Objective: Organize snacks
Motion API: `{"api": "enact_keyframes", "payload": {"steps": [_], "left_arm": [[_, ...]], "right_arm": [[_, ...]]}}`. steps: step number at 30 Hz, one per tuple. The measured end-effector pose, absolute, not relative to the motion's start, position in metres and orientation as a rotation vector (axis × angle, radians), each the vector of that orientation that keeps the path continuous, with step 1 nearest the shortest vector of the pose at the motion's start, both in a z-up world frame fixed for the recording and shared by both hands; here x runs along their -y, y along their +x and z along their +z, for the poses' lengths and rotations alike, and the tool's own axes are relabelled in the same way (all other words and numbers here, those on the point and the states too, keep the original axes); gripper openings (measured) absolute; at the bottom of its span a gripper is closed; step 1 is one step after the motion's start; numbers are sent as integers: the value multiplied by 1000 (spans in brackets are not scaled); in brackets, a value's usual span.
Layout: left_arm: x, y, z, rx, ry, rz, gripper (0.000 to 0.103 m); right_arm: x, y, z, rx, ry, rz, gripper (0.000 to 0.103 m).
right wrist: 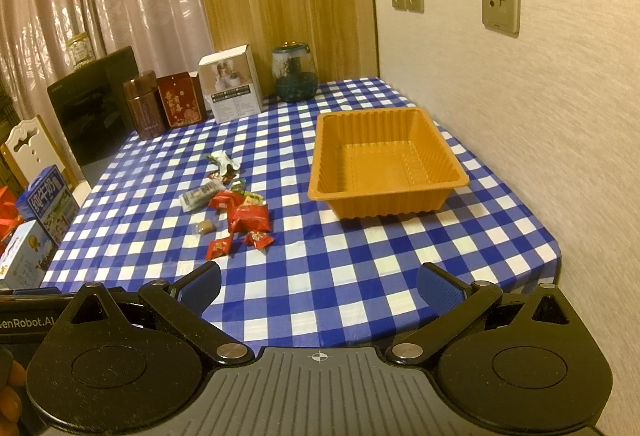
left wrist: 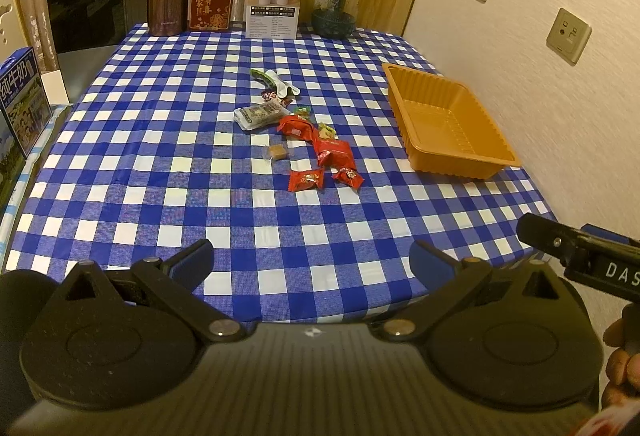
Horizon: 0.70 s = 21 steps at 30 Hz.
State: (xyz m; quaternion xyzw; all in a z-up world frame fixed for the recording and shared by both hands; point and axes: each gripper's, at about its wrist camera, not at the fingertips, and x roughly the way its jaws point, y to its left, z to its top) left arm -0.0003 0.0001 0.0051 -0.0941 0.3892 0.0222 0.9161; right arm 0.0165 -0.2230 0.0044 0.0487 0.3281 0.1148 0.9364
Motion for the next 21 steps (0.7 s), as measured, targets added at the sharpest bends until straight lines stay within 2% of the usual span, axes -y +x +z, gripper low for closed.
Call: {"api": "enact_keyframes", "payload": {"steps": [21], "left_arm": [[-19, 30, -10, -780, -172, 39, 103]], "right_arm": [[219, 32, -8, -643, 126, 258, 103]]}}
